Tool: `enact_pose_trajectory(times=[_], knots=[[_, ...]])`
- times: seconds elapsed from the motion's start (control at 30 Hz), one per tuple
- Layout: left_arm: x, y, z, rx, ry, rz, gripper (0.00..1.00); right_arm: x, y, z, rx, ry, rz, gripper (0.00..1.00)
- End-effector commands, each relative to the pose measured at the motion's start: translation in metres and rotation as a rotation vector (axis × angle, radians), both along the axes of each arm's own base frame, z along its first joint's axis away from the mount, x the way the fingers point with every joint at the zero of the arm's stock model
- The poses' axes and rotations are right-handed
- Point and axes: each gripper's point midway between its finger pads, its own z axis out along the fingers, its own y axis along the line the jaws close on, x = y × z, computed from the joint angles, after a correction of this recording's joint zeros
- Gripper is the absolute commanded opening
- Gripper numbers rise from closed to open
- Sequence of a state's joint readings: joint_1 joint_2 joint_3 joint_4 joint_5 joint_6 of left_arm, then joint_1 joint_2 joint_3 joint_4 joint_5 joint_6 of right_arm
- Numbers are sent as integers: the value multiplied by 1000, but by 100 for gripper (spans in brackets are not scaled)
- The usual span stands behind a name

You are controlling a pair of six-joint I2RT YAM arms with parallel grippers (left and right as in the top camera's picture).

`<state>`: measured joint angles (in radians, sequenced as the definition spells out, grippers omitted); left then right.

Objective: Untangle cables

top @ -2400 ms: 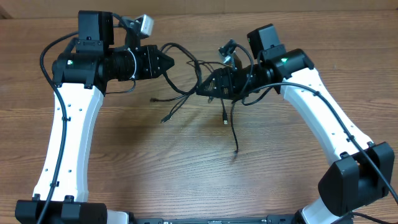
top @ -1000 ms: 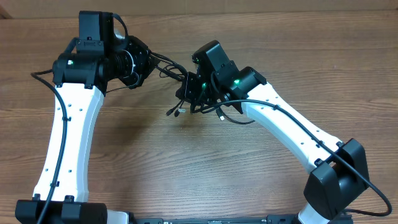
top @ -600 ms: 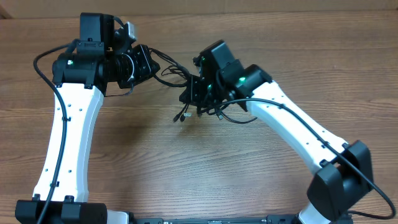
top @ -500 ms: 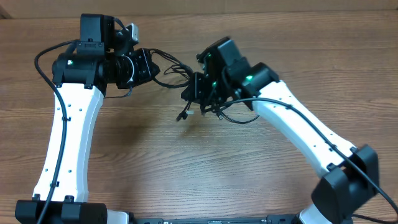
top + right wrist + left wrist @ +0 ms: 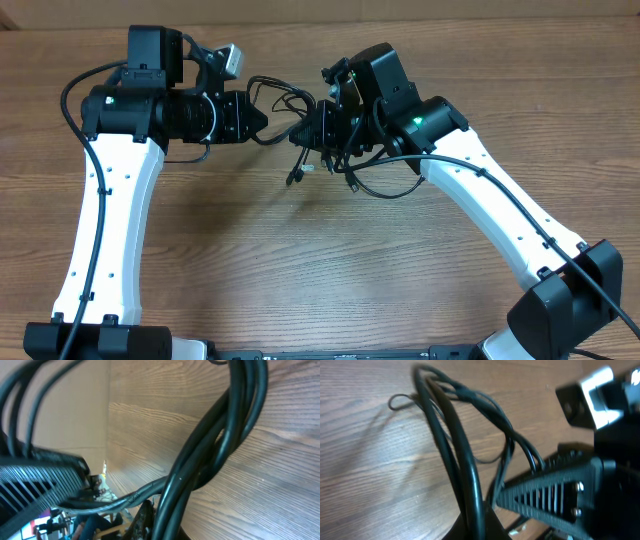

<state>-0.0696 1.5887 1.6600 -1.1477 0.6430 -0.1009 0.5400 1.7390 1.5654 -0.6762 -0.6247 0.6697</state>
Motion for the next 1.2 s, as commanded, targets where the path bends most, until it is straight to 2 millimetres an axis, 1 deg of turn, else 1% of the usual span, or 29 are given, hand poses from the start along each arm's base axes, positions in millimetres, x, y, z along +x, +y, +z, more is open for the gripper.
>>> enact_pose_trajectory(times=[0.0,0.17,0.3,0.37,0.43,0.5,0.53,0.57,0.63,0.7,0.8,0.87,0.93,1.07,1.17], knots=[[-10,-10,13,-26,-51,-101,4,3,1,29,68,-36,-9,4],[-18,-14,10,-15,-42,-139,4,12,-3,33,86,-37,-44,4],[-22,-23,9,10,-84,-214,4,17,-4,38,100,-56,-52,4],[-19,-13,-1,104,-85,-190,4,22,-16,42,134,-36,-46,4],[-13,1,-9,180,-64,-126,4,23,-25,48,180,-18,-20,4],[-7,15,-15,236,-28,-27,4,24,-37,56,234,8,6,4],[-3,23,-17,270,-14,34,5,24,-47,62,277,26,28,4],[-1,27,-18,285,-7,67,5,23,-50,65,295,33,39,4],[1,29,-18,287,-8,82,4,22,-54,69,318,41,55,4],[-1,20,-15,258,-28,29,4,23,-56,69,321,40,53,4],[-11,-3,-10,213,-98,-151,4,25,-54,73,329,17,58,4],[-15,-12,-9,218,-115,-199,4,29,-52,77,337,8,44,4],[-17,-18,-9,218,-122,-221,4,39,-53,78,334,7,-11,4],[-20,-31,-6,184,-122,-239,4,62,-55,72,292,26,-183,4],[-28,-47,3,86,-112,-273,4,78,-55,68,263,12,-303,4]])
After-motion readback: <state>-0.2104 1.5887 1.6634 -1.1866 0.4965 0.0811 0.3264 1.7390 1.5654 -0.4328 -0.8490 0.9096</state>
